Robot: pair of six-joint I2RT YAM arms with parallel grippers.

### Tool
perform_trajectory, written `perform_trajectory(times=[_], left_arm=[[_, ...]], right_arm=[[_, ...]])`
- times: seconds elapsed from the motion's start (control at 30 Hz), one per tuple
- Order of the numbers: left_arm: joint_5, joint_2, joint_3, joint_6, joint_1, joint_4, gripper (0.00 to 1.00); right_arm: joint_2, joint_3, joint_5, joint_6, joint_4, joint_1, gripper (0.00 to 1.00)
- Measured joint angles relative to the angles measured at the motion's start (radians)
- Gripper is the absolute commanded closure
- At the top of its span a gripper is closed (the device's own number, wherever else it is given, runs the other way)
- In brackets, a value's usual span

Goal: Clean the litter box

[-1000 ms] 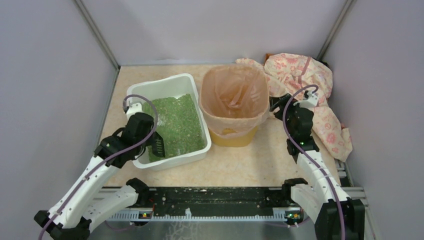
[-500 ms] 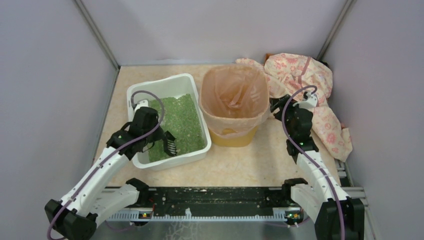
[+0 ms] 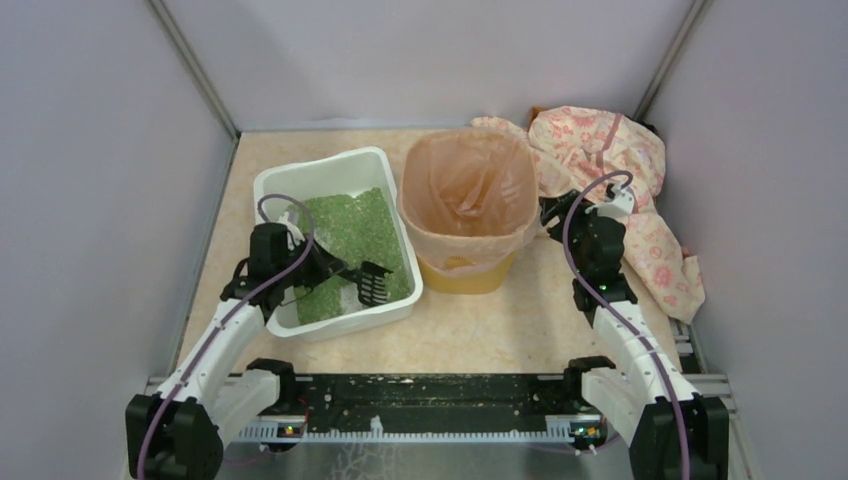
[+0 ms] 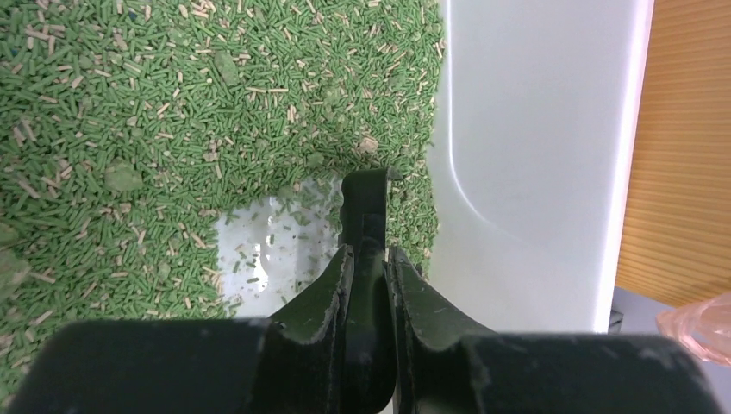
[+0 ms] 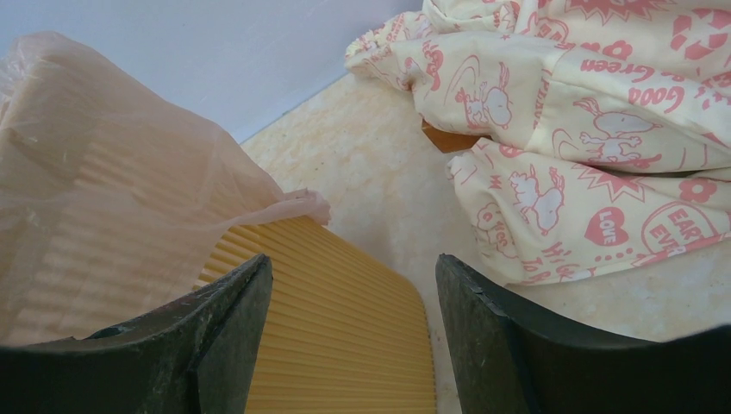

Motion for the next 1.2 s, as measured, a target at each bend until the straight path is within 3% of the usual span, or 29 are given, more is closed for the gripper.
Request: perform_trajectory(times=[0.27,0.77,1.2], left_arm=[[0.208,0.015,-0.074,-0.040,0.131,0.110,1.00],[0.558,-0.117,-0.097,-0.084,0.565,0.072,1.00],[0.744,-0.134,-0.099,-0.203,0.699,0.209,1.00]], right_arm=[[0.000,0.000,0.011,-0.016,-0.003,0.000,0.30],[0.000,0.000,0.015,-0.021,-0.016,0.000,0.30],[0.003,0.000,0.018,-0.027,-0.017,0.000,0.30]])
